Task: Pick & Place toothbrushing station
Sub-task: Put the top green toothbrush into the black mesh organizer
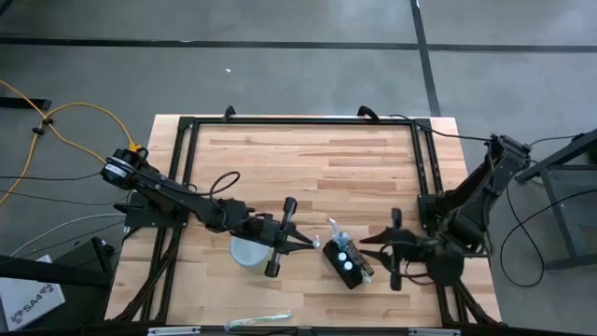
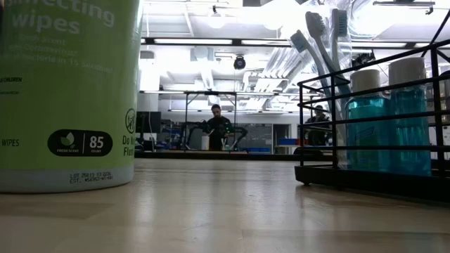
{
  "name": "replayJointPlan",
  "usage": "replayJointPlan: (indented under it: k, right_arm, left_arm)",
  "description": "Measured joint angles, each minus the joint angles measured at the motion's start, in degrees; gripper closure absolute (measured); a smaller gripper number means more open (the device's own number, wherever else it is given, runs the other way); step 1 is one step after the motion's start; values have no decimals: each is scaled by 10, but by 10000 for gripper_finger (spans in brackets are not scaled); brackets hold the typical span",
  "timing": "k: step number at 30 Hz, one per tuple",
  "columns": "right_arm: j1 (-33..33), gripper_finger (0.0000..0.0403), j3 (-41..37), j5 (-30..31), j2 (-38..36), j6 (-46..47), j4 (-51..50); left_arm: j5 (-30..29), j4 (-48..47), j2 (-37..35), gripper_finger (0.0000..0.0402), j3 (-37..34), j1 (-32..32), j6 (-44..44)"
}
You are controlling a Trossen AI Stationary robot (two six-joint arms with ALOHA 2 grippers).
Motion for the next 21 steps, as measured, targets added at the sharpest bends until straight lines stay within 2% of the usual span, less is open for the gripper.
replayJointPlan:
  k: [3,7,14,21]
  right_arm:
    - [-26,312,0,-12,16,-75,53]
    - [-55,312,0,-15,27,-131,99]
    - [-88,312,0,-79,29,-194,173]
    - [-103,312,0,-122,33,-239,230]
  left_arm:
    - [0,3,0,401,0,-4,-6]
    - [0,0,0,401,0,-10,-6]
    - [-9,-52,0,401,0,-11,-40]
    - [-22,-57,2,401,0,-9,-52]
